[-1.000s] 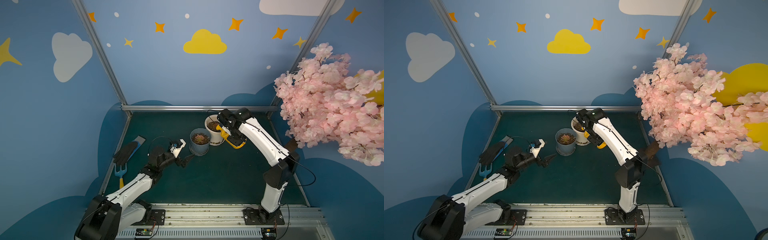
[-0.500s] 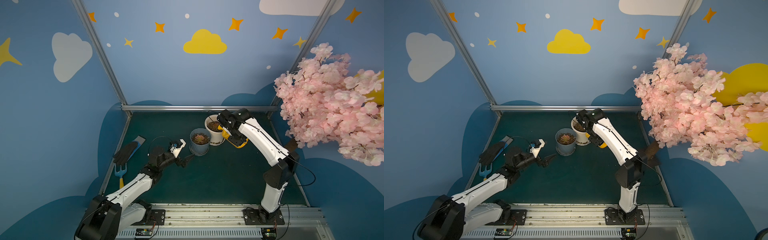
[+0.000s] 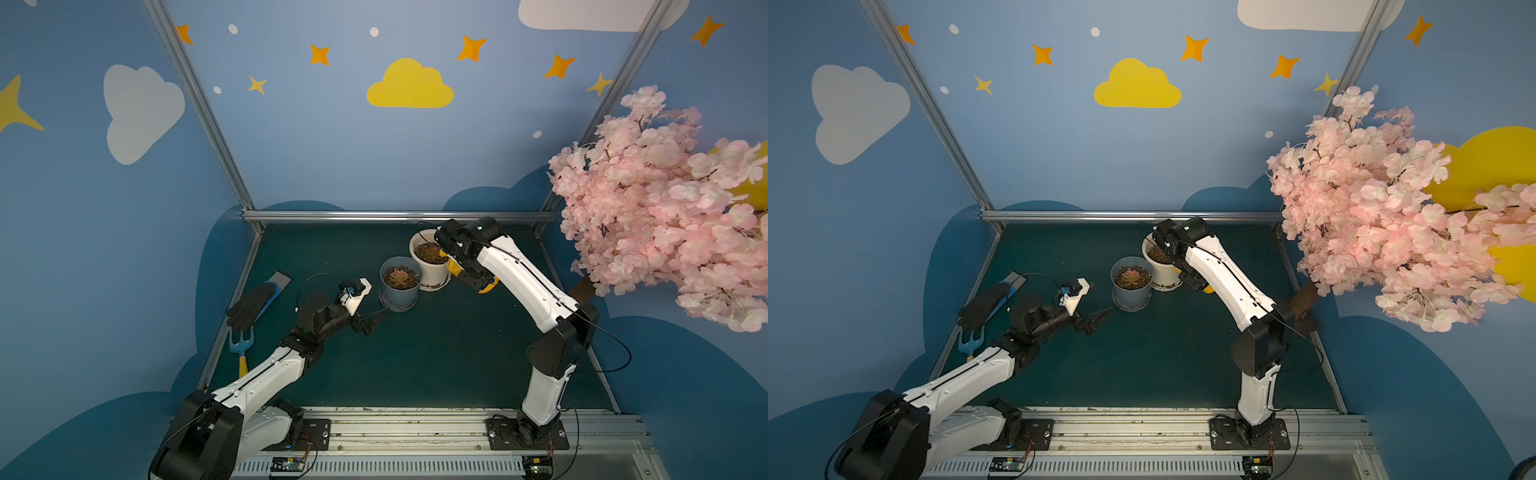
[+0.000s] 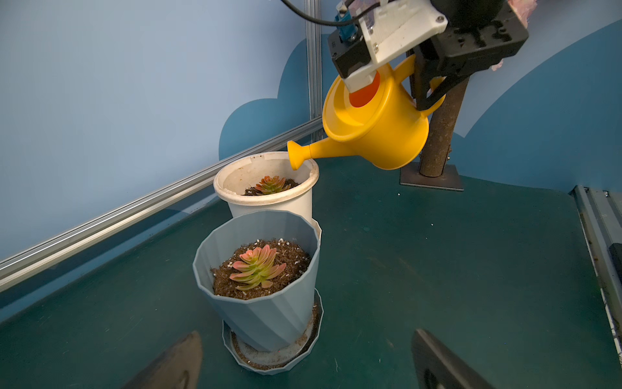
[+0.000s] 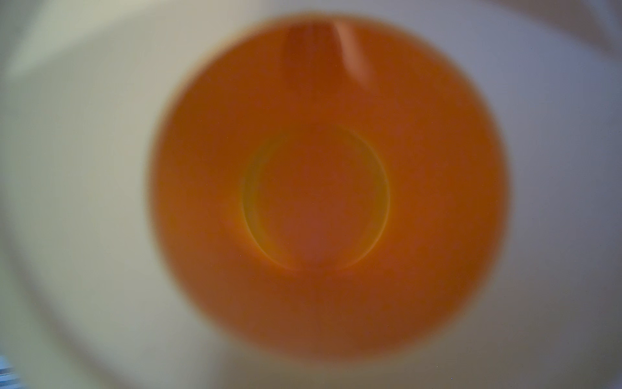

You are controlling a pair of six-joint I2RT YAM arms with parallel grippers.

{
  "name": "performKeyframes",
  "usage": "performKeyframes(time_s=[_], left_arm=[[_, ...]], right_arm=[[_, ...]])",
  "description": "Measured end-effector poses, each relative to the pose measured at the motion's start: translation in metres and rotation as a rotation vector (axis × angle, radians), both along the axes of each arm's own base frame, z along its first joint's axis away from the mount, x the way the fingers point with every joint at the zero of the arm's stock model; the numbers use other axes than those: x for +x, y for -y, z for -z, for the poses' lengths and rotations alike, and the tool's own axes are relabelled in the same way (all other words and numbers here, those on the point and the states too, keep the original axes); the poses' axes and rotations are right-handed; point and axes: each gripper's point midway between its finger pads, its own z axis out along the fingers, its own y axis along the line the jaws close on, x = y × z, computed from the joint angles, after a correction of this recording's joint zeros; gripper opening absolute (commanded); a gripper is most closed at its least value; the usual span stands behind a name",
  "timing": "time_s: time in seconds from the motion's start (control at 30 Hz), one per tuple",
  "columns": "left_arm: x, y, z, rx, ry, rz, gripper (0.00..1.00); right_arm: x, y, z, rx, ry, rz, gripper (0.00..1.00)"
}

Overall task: Water the succulent around the soil edge
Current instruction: Water the soil of the potted plant with water.

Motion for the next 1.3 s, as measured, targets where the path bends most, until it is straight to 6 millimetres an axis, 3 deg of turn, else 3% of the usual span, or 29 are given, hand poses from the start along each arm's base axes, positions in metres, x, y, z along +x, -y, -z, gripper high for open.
performKeyframes(time_s=[0.73,1.3], left_arm=[[0.001,-0.001,0.001,0.004,0.003,-0.006,1.0],[0.0,-0.002,0.004,0.014,0.009,-0.009,1.0]], right_arm=[[0.007,0.012,-0.004,-0.051,0.03,0.018,0.0],[0.018,0.015,0.009,-0.092,0.005,0.034,0.0]])
